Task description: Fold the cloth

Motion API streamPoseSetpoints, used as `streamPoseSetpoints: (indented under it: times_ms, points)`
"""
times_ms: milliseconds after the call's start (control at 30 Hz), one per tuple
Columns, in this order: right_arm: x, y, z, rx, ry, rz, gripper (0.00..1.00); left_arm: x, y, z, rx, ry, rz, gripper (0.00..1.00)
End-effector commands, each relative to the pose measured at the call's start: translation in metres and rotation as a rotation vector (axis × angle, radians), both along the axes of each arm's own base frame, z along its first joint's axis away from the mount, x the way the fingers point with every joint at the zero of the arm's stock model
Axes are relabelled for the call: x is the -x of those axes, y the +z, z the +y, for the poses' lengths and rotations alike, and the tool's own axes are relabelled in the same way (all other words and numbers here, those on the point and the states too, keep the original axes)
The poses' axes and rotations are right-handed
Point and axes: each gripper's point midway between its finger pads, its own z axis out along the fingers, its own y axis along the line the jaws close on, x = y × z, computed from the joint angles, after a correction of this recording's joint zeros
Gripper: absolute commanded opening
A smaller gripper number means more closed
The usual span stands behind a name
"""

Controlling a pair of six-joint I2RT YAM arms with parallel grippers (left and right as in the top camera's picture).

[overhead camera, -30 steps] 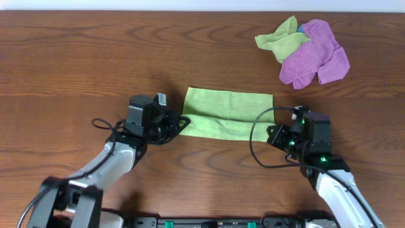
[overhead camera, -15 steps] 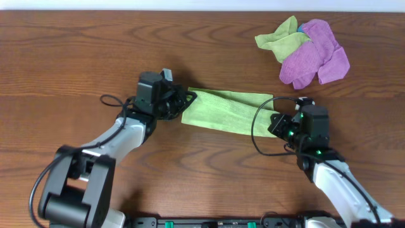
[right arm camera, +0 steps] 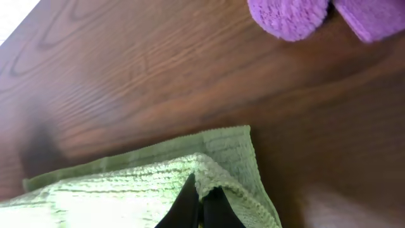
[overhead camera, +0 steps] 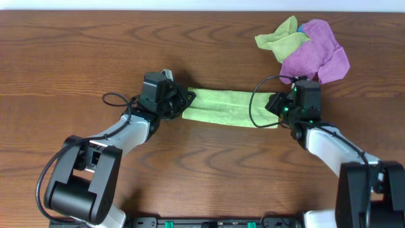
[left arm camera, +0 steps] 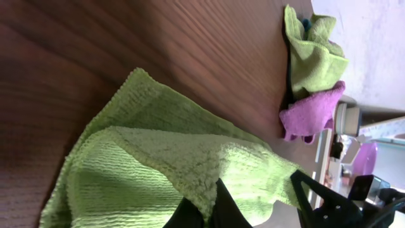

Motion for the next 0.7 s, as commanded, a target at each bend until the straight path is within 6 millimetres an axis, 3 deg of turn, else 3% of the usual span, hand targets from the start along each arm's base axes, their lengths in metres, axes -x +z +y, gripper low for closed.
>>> streamPoseSetpoints:
  times_ms: [0,300,500,667]
  points:
    - [-0.010,0.002,-0.003,0.039,0.009,-0.017,0.02,-0.010,0.003,0.004,-0.032,0.033,-0.030,0.06]
    - [-0.013,-0.012,-0.004,0.047,0.012,-0.001,0.02,-0.012,-0.004,0.007,-0.061,0.045,-0.031,0.06]
    - [-0.013,-0.016,-0.006,0.071,0.011,0.002,0.02,-0.008,-0.029,0.003,-0.081,0.026,0.014,0.06]
    - [-0.013,-0.017,-0.007,0.084,0.018,0.004,0.01,-0.009,-0.037,0.000,-0.081,0.021,0.010,0.06]
